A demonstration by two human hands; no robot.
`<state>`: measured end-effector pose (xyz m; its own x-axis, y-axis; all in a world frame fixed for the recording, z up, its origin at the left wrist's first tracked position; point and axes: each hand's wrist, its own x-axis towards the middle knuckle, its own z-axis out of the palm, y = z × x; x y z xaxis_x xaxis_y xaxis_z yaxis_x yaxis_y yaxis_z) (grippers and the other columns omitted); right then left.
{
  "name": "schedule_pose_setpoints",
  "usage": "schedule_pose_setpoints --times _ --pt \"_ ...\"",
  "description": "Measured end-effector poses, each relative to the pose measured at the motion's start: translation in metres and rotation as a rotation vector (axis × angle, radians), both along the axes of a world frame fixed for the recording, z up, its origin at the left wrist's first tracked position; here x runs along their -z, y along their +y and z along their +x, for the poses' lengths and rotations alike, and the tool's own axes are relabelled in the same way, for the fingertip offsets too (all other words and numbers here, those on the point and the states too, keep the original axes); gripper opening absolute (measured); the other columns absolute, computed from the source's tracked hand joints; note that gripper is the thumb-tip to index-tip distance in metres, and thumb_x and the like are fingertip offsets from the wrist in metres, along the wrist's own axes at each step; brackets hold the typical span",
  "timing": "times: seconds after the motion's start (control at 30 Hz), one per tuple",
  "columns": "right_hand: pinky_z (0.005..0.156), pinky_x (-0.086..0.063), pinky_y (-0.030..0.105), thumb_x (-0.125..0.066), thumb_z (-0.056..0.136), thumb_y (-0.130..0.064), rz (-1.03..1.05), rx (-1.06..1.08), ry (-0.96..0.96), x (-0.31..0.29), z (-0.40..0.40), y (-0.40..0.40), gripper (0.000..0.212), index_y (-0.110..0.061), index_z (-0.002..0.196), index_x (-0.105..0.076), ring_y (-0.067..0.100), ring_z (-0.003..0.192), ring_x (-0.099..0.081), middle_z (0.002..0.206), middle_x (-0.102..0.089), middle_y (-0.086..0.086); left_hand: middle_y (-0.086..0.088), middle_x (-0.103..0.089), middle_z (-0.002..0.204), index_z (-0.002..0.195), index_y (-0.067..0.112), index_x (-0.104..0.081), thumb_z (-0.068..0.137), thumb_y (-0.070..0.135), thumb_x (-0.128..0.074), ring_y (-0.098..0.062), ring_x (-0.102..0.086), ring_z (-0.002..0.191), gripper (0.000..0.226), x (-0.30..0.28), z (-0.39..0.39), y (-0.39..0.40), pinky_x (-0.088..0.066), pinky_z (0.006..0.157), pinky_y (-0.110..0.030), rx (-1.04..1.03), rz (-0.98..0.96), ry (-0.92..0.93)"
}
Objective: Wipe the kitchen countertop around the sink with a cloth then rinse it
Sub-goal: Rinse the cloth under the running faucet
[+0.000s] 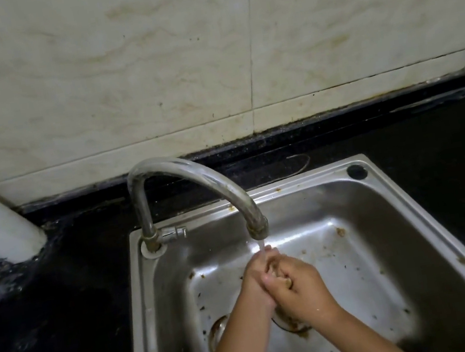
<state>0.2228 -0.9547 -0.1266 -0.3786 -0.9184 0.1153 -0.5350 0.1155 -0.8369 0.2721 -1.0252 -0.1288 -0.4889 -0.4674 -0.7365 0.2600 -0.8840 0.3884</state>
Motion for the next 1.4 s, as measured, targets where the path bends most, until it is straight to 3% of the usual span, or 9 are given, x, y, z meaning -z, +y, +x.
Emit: schedule_pose_setpoints --times 0.13,0.33,0.5,0.67,0.93,1.07,1.2,1.3,1.4 --pt "0.056 -0.030 0.016 -0.012 0.087 -0.050 0.117 0.111 0.204 -0.006 -0.002 -0.013 0.073 -0.004 0.082 -0.069 0.011 0.069 -0.057 0.076 -0.067 0.007 -0.005 -0.053 0.050 0.077 0.011 -0.051 0.094 0.012 -0.045 -0.011 -0.054 0.034 0.018 -0.004 -0.003 -0.002 -0.047 0.041 -0.018 -0.179 0.040 0.026" --pt "0.063 -0.029 0.024 -0.029 0.101 -0.028 0.385 0.253 0.016 0.001 -0.024 -0.033 0.051 -0.018 0.051 -0.035 0.016 0.062 -0.045 0.055 -0.039 -0.004 -0.020 -0.058 0.091 0.080 0.013 -0.053 0.092 0.013 -0.049 -0.030 -0.062 0.078 0.013 -0.003 0.005 0.007 -0.046 0.089 -0.050 -0.237 -0.080 0.089" --pt "0.054 -0.047 0.016 -0.035 0.099 -0.027 0.108 0.389 -0.570 -0.014 -0.022 -0.020 0.042 -0.013 0.063 -0.052 0.014 0.060 -0.054 0.063 -0.056 0.002 -0.011 -0.064 0.083 0.095 0.007 -0.055 0.089 0.004 -0.050 -0.021 -0.062 0.070 0.008 0.002 0.027 0.012 -0.055 0.053 -0.024 -0.101 -0.276 -0.066" --pt "0.051 -0.041 0.008 -0.037 0.098 -0.022 0.012 0.332 -0.487 -0.026 -0.024 -0.019 0.039 -0.017 0.061 -0.048 0.004 0.055 -0.050 0.060 -0.051 -0.004 -0.010 -0.072 0.086 0.103 0.001 -0.062 0.095 0.016 -0.043 -0.018 -0.068 0.076 0.025 0.004 0.032 0.023 -0.055 0.058 -0.025 0.128 -0.134 0.009" --pt "0.049 -0.028 0.019 -0.057 0.089 -0.029 0.072 0.143 -0.294 -0.013 0.000 -0.001 0.044 -0.020 0.052 -0.033 0.002 0.045 -0.039 0.046 -0.038 -0.006 -0.005 -0.057 0.072 0.085 0.013 -0.053 0.096 0.027 -0.041 -0.016 -0.056 0.063 0.022 -0.007 0.011 0.007 -0.047 0.048 -0.020 -0.277 -0.305 -0.163" --pt "0.048 -0.031 0.011 -0.029 0.074 -0.057 0.010 0.104 -0.208 -0.003 0.020 0.000 0.040 -0.028 0.051 -0.044 0.002 0.047 -0.046 0.045 -0.047 -0.010 0.000 -0.054 0.060 0.078 0.011 -0.057 0.095 0.031 -0.043 -0.013 -0.051 0.061 0.029 -0.007 0.005 0.008 -0.042 0.059 -0.025 -0.257 -0.305 -0.194" --pt "0.054 -0.032 0.015 -0.029 0.097 -0.035 0.228 0.128 0.019 0.008 -0.004 -0.013 0.052 -0.007 0.065 -0.060 0.008 0.058 -0.047 0.064 -0.058 0.003 -0.012 -0.066 0.075 0.078 0.007 -0.062 0.093 0.018 -0.046 -0.024 -0.061 0.075 0.025 0.001 0.004 0.022 -0.048 0.075 -0.034 -0.072 -0.257 -0.174" --pt "0.058 -0.033 0.023 -0.035 0.100 -0.023 0.420 0.125 -0.064 0.015 -0.022 -0.021 0.047 -0.017 0.055 -0.043 0.015 0.062 -0.047 0.058 -0.048 -0.001 -0.013 -0.067 0.083 0.089 0.008 -0.064 0.094 0.022 -0.047 -0.027 -0.062 0.082 0.022 -0.002 0.006 0.030 -0.048 0.078 -0.036 -0.010 -0.242 -0.193" --pt "0.053 -0.039 0.020 -0.035 0.100 -0.025 0.263 0.304 -0.333 0.008 -0.022 -0.019 0.044 -0.010 0.061 -0.049 0.018 0.065 -0.052 0.062 -0.053 0.005 -0.020 -0.067 0.099 0.102 0.005 -0.061 0.094 0.032 -0.045 -0.032 -0.063 0.093 0.033 -0.005 0.012 0.023 -0.050 0.082 -0.041 -0.080 -0.184 -0.100"
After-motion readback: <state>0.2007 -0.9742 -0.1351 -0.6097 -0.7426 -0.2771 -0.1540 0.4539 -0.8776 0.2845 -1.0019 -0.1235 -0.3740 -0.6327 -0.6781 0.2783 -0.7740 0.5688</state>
